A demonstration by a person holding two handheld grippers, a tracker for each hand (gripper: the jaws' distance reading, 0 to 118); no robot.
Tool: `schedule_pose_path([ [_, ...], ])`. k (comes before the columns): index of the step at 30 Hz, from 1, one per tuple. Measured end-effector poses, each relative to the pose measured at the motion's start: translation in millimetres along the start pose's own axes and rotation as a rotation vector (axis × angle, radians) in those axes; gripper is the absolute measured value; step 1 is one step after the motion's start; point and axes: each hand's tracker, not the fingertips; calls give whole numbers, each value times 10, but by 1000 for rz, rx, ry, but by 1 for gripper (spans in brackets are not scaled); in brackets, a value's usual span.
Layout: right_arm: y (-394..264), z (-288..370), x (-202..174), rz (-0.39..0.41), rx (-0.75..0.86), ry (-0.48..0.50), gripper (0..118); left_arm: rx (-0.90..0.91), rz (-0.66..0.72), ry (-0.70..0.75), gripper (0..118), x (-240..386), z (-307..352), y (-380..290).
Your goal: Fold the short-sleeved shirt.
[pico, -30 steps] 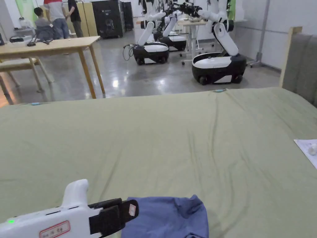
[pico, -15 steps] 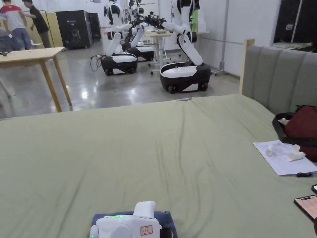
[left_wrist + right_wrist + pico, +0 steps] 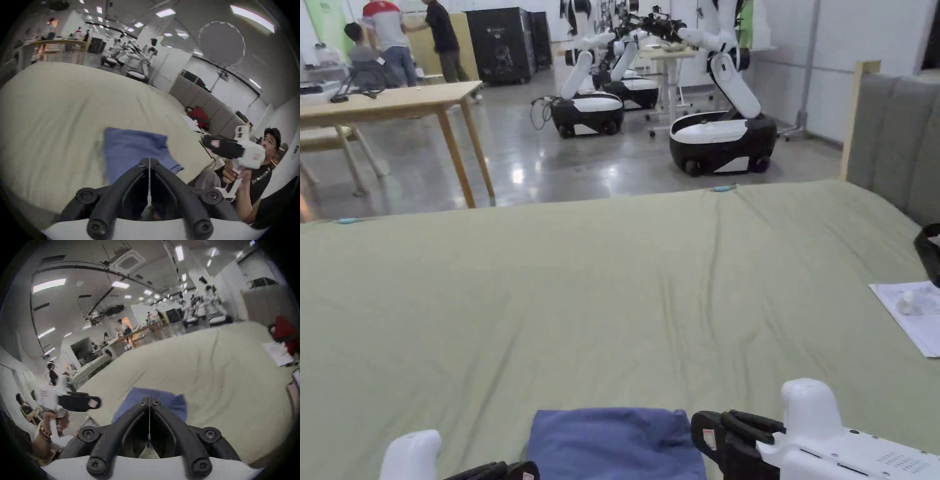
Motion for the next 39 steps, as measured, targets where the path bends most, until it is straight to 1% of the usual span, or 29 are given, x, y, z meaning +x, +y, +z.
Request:
schedule_pose_path([
  [2, -96, -343, 62, -28, -95, 10, 1, 11, 33, 63, 0, -147, 133, -91],
  [4, -219, -639, 126, -40, -154, 15, 1, 19, 78, 102, 0, -337, 174, -188],
  [6, -315, -824, 182, -49, -195, -37, 1, 4, 152, 74, 0, -488, 174, -239],
  [8, -385, -928, 238, -41, -231, -114, 1, -7, 182, 40, 1, -532, 113, -259],
  [9, -424, -966, 280, -45, -235, -105, 1, -2, 186, 27, 4, -567, 70, -261],
  [10, -448, -959, 310, -66, -226, -78, 1, -8, 197, 13, 7, -595, 10, -248],
  [11, -448, -945, 321, -92, -210, -74, 1, -13, 212, 11, 7, -615, -47, -226],
  [12, -432, -931, 324, -121, -210, -68, 1, -23, 255, 25, 17, -608, -135, -199],
  [14, -434, -906, 322, -113, -211, -73, 1, -61, 263, 30, 100, -649, -331, -129],
  [15, -441, -907, 302, -104, -209, -77, 1, -107, 242, -20, 118, -689, -381, -99],
  [16, -448, -910, 286, -91, -206, -83, 1, -79, 278, -80, 118, -786, -537, -113],
  [17, -450, -909, 276, -85, -204, -87, 1, -69, 284, -123, 118, -836, -662, -63],
  [19, -463, -899, 266, -81, -198, -90, 1, -111, 310, -137, 118, -917, -910, -23],
  [20, -467, -898, 272, -83, -195, -88, 1, -122, 305, -162, 118, -669, -948, 19],
  [22, -478, -893, 307, -107, -190, -79, 1, -189, 278, -202, 117, -672, -1218, 30],
  [23, -477, -891, 312, -114, -190, -77, 1, -217, 277, -197, 114, -662, -1298, 21],
  [24, -475, -890, 312, -119, -191, -76, 1, -220, 264, -189, 111, -790, -1449, 13],
  [25, -475, -889, 309, -121, -191, -76, 1, -192, 234, -205, 103, -761, -1451, 25],
  [26, -472, -889, 303, -120, -190, -77, 1, -172, 209, -221, 86, -736, -1444, 49],
  [27, -474, -888, 298, -116, -189, -79, 1, -179, 199, -222, 60, -720, -1452, 77],
  [28, -476, -887, 296, -109, -188, -82, 1, -205, 187, -173, 43, -740, -1542, 64],
  [29, -480, -886, 301, -108, -186, -78, 1, -216, 154, -115, 42, -745, -1559, 54],
  [30, -486, -895, 304, -107, -186, -78, 1, -221, 133, -144, 40, -750, -1556, 49],
  [32, -488, -888, 311, -108, -182, -72, 1, -217, 169, -173, 32, -732, -1526, 72],
  [36, -467, -880, 268, -114, -168, -68, 1, -217, 187, -205, 29, -741, -1459, 130],
  [39, -439, -821, 200, -189, -90, 5, 1, -219, 199, -226, 27, -990, -1350, 256],
])
